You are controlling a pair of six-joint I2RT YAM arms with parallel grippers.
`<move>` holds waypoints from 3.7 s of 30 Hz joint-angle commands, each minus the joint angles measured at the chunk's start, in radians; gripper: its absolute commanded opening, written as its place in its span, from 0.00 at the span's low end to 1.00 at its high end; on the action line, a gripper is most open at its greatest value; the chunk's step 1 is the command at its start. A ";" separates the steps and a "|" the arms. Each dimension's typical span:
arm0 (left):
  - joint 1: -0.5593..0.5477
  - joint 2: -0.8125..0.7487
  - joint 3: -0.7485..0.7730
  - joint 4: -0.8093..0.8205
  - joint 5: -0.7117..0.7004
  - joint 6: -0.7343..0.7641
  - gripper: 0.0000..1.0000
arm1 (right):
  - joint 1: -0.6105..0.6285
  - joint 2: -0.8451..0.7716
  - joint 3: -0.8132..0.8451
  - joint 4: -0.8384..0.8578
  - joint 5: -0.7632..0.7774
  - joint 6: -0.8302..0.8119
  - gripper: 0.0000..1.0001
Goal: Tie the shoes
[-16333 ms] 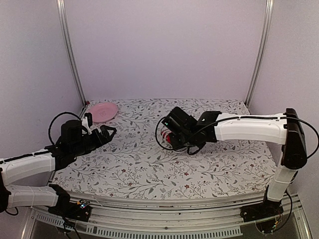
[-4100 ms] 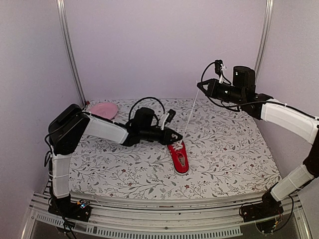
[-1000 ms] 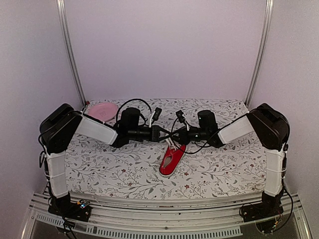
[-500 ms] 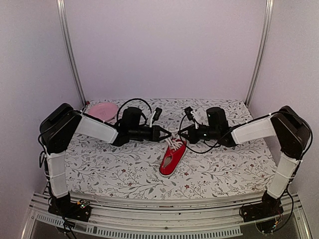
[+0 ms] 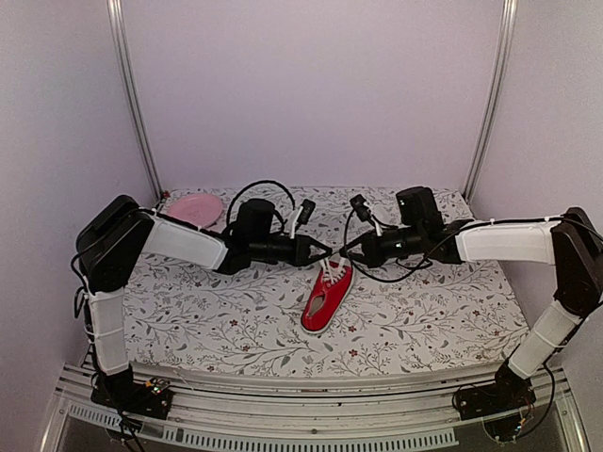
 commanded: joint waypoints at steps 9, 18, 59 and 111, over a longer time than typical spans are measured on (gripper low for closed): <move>0.007 -0.010 0.035 -0.047 -0.060 0.028 0.00 | 0.016 -0.076 -0.014 0.111 -0.140 0.116 0.02; 0.007 -0.011 0.038 -0.047 -0.052 0.020 0.00 | 0.032 -0.059 -0.114 0.317 -0.087 0.135 0.02; -0.003 -0.031 0.042 -0.051 0.017 0.036 0.00 | 0.144 0.264 -0.081 0.431 0.312 0.064 0.02; 0.067 -0.124 -0.201 -0.005 -0.015 -0.012 0.25 | 0.060 0.374 -0.110 0.787 -0.001 0.272 0.02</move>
